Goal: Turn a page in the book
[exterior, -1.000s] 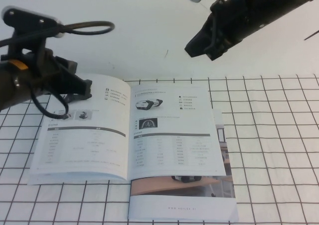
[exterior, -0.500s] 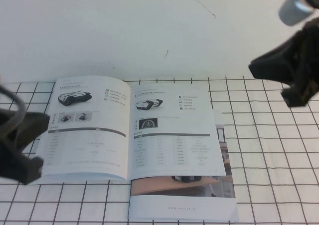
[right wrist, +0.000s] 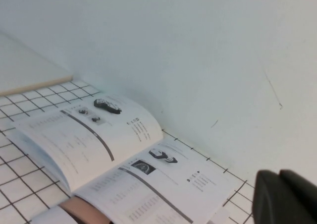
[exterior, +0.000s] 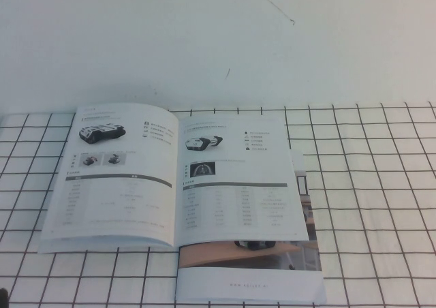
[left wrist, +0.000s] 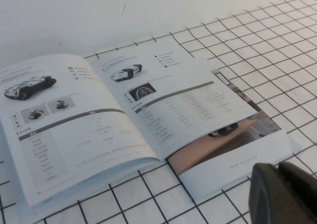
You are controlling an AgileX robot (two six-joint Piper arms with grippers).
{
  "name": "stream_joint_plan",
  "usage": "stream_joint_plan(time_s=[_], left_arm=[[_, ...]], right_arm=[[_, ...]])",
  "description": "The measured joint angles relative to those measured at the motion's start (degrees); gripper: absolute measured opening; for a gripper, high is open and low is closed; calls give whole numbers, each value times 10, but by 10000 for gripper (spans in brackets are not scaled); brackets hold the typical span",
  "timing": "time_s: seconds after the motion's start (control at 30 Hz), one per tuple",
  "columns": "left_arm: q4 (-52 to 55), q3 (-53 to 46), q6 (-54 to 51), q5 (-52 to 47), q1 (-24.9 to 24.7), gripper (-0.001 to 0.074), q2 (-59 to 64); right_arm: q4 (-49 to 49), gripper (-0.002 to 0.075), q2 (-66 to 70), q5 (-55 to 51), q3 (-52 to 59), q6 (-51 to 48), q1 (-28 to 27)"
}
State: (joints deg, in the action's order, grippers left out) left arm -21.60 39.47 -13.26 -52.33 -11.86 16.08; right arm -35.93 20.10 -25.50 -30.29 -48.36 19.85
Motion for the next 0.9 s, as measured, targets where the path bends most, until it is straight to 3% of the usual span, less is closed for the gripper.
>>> stream_joint_plan(time_s=[0.3, 0.9], left_arm=[[23, -69, 8, 108, 0, -4, -7], [22, -73, 21, 49, 0, -4, -7]], right_arm=[[30, -2, -26, 29, 78, -25, 0], [35, -2, -26, 24, 81, -31, 0]])
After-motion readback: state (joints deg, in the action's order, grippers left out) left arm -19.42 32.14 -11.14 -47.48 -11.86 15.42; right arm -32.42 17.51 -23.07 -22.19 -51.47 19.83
